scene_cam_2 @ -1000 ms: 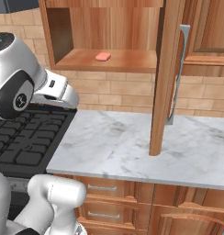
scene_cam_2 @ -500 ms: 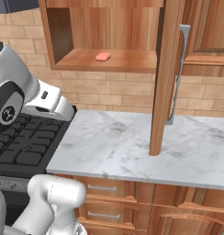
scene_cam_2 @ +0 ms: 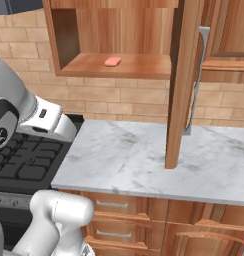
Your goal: Pick up the bar soap and bar soap from the sink, and place them back in the cabinet, and close the cabinet door.
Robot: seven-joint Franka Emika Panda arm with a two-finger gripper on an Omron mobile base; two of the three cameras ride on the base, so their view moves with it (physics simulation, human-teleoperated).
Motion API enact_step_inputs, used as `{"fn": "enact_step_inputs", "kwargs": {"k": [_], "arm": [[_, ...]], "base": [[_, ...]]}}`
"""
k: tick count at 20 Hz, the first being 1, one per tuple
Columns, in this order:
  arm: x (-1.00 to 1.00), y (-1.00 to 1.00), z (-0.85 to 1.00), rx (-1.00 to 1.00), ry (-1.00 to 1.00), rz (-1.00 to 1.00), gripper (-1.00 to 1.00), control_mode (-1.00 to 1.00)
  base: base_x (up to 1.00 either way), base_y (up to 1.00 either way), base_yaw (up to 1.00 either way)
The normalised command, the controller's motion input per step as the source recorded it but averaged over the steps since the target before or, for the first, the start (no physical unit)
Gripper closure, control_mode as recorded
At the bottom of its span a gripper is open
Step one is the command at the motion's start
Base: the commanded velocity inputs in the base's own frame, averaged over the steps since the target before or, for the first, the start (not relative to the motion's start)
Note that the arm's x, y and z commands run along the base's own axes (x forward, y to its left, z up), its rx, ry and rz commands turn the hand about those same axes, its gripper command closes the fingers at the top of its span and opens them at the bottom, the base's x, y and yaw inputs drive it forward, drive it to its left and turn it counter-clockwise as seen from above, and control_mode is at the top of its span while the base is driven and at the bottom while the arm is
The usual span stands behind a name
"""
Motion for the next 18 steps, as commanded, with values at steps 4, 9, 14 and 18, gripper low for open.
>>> {"fn": "enact_step_inputs", "kwargs": {"k": [4, 9, 14, 18], "arm": [[0.0, 0.0, 0.0, 0.0, 0.0, 0.0, -1.0, 1.0], [0.0, 0.0, 0.0, 0.0, 0.0, 0.0, -1.0, 1.0], [0.0, 0.0, 0.0, 0.0, 0.0, 0.0, -1.0, 1.0], [0.0, 0.0, 0.0, 0.0, 0.0, 0.0, -1.0, 1.0]], "base": [[-0.2, 0.48, -0.18], [-0.42, 0.53, -0.23], [-0.65, 0.56, -0.27], [-0.61, 0.12, -0.33]]}}
